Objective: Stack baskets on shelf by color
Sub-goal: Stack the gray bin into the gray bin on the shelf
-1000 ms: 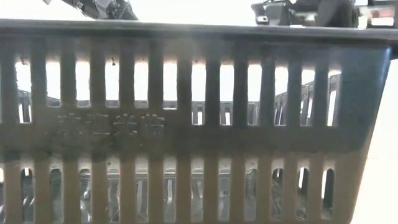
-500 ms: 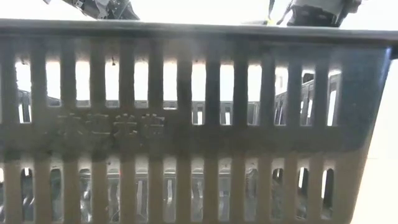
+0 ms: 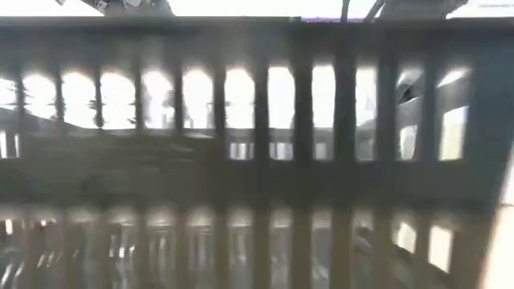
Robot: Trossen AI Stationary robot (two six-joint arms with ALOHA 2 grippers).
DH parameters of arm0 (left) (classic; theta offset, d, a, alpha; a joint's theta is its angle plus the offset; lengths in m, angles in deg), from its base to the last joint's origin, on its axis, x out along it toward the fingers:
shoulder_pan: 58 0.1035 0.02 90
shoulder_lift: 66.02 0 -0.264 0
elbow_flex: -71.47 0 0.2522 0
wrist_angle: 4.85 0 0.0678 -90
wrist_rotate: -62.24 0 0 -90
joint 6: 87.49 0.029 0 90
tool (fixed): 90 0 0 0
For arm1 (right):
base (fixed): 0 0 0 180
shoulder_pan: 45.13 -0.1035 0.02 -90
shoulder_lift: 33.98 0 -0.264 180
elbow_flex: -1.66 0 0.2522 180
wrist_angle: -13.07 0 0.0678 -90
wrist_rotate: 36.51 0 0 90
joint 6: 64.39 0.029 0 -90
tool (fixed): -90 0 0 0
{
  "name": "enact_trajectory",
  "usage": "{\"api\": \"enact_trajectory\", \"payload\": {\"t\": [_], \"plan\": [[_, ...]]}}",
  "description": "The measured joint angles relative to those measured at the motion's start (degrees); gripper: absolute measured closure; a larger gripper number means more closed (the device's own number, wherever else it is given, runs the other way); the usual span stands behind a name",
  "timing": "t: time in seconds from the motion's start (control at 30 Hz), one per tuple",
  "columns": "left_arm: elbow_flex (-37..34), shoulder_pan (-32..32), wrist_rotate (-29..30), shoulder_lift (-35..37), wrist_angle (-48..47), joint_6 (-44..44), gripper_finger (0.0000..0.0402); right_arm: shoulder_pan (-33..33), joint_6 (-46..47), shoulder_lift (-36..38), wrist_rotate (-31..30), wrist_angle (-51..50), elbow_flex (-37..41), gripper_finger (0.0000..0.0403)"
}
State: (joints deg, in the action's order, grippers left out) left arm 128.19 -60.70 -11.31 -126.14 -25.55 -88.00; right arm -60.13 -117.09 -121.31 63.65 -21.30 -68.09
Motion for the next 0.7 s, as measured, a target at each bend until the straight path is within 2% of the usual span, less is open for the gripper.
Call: {"api": "enact_trajectory", "payload": {"t": [0.2,0.3,0.37,0.43,0.5,0.6,0.7], "plan": [[0.00,0.00,0.00,0.00,0.53,0.02,0.0254,-0.05,-0.19,5.70,4.90,1.44,0.11,0.0401],[0.02,0.00,0.08,0.00,0.85,0.07,0.0254,0.21,2.47,11.53,3.31,2.75,0.11,0.0402],[0.02,0.00,0.09,0.00,0.97,0.04,0.0254,0.70,8.72,15.89,-4.01,3.36,0.10,0.0402],[0.02,0.05,0.38,0.00,1.07,0.20,0.0254,1.69,17.79,19.80,-15.69,2.44,-0.82,0.0402],[0.04,0.22,1.70,0.09,1.01,0.37,0.0254,3.29,22.83,22.82,-24.32,-1.50,-2.42,0.0402],[0.04,0.36,3.63,0.07,0.66,0.40,0.0254,6.83,25.48,25.12,-30.51,-6.08,-6.55,0.0402],[0.04,0.96,4.07,0.02,1.29,0.14,0.0254,11.46,27.26,25.17,-32.32,-9.36,-11.73,0.0401]]}}
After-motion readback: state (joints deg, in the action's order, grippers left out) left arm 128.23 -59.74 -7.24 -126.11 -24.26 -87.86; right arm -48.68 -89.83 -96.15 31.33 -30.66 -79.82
